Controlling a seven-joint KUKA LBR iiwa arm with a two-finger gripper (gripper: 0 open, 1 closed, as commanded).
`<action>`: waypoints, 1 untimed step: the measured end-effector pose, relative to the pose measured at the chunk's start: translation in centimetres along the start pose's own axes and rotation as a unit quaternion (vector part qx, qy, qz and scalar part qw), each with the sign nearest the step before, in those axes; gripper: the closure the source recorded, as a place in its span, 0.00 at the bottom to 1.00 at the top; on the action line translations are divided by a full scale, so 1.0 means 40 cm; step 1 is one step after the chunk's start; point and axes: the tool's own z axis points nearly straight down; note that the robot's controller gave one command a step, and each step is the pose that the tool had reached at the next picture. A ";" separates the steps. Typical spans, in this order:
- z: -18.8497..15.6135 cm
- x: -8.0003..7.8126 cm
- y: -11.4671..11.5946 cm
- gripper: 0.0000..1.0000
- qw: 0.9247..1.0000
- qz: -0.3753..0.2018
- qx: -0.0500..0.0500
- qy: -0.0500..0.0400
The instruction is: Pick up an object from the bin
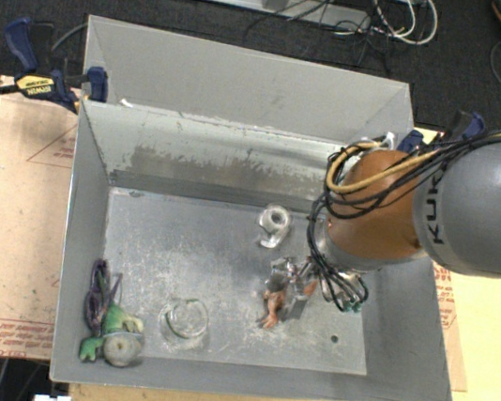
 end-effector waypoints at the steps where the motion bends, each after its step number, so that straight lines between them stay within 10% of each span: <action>1: 0.000 0.001 0.000 1.00 1.000 0.000 0.000 0.000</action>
Offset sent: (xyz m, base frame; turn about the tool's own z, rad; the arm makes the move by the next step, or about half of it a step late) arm 0.0011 -0.0008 0.1015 0.0195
